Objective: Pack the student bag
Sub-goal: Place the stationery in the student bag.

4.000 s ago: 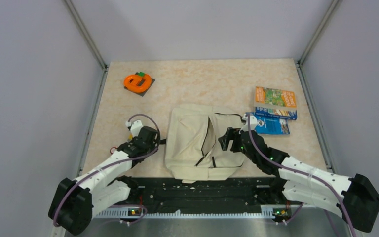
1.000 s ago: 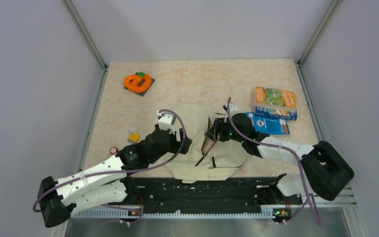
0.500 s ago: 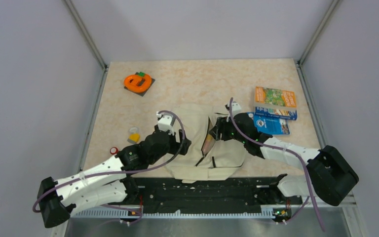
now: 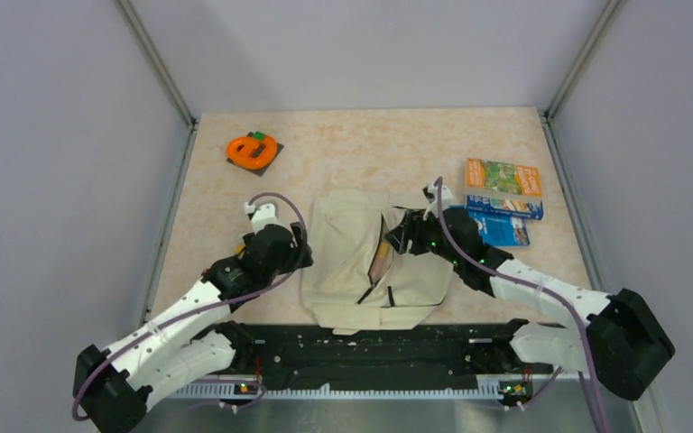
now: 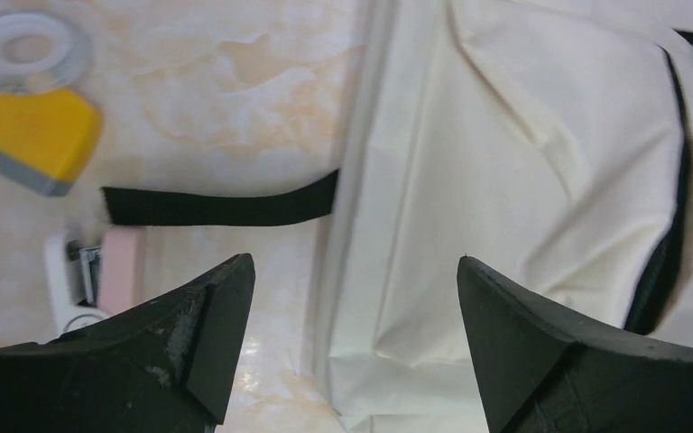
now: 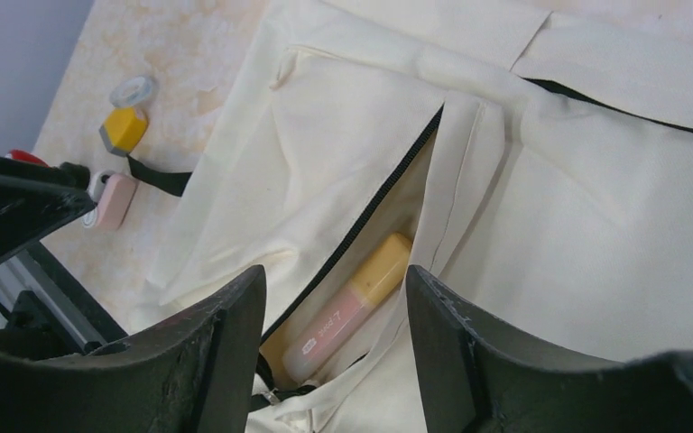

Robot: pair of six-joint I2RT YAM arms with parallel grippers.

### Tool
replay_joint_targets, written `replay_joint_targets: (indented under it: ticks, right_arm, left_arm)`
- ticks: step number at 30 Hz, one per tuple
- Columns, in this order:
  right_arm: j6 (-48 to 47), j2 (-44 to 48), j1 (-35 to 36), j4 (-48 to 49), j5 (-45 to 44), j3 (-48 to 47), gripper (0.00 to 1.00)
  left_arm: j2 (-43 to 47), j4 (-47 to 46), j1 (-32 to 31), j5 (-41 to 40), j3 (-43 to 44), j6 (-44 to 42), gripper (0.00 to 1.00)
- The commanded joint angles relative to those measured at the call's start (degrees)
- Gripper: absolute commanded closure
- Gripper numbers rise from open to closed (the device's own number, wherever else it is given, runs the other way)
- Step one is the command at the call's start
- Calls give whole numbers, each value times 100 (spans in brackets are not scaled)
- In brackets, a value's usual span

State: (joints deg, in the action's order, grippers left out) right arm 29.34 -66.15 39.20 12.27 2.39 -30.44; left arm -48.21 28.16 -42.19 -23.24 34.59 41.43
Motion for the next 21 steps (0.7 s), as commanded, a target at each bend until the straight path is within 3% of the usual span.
replay_joint_targets:
  ticks: [1,12,21]
  right_arm:
    - [80,624,-27,-214,-219,148,41]
    - [-93,1590,-26,-879,-635,377,22]
    - [-132,1885,-26,-915,-635,452,20]
  left_arm:
    - [167,560,681,-125,-113,486,12]
    - [501,888,2538,313,-316,610,9]
    - [-267,764,3111,534,-503,638,7]
